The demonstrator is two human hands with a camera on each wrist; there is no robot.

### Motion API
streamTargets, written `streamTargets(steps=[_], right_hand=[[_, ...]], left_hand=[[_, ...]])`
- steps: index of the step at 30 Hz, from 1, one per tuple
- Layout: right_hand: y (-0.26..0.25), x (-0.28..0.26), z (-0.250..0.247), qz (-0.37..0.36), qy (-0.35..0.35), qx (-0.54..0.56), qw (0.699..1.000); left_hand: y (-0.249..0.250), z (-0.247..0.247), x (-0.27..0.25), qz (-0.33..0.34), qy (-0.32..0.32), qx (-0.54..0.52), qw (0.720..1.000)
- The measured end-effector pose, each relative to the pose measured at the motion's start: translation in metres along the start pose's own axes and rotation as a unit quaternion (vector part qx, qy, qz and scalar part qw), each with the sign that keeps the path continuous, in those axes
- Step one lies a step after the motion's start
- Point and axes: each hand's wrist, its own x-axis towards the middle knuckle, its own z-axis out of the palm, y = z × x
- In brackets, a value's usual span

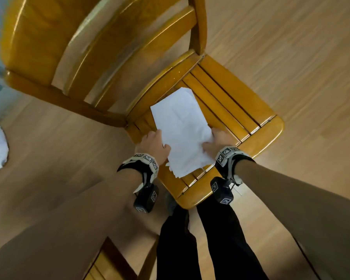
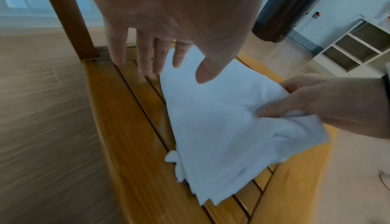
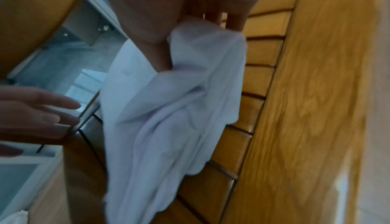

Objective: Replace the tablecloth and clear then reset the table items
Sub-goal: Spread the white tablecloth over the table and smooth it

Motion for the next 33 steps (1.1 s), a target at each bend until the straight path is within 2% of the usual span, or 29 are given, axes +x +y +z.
streamTargets(steps=[2, 8, 15, 18, 20, 25, 28, 33], right_hand=[[0.002, -0.013, -0.018, -0.021, 0.021, 0.019, 0.999], [0.016, -0.062, -0.089, -0.065, 0.076, -0.041, 0.994], [0.059, -0.180, -0.129, -0.031, 0.167, -0.043, 0.985], [0.090, -0.252, -0.128, 0.011, 0.199, -0.018, 0.980], [0.110, -0.302, -0.127, 0.034, 0.210, 0.018, 0.977], [0.168, -0.426, -0.131, 0.052, 0.257, 0.117, 0.958], [0.207, -0.498, -0.127, 0.068, 0.293, 0.131, 0.945], [0.282, -0.619, -0.093, 0.130, 0.357, 0.186, 0.906]], left_hand=[[0.011, -0.019, -0.011, 0.010, 0.004, 0.004, 1.000], [0.052, -0.081, -0.057, 0.062, 0.042, -0.003, 0.997], [0.107, -0.102, -0.133, 0.206, 0.097, 0.065, 0.972], [0.134, -0.101, -0.174, 0.279, 0.110, 0.129, 0.945], [0.156, -0.099, -0.207, 0.325, 0.096, 0.178, 0.924], [0.227, -0.074, -0.294, 0.418, 0.054, 0.320, 0.849], [0.269, -0.050, -0.351, 0.472, 0.059, 0.342, 0.811], [0.331, -0.003, -0.457, 0.540, 0.058, 0.338, 0.769]])
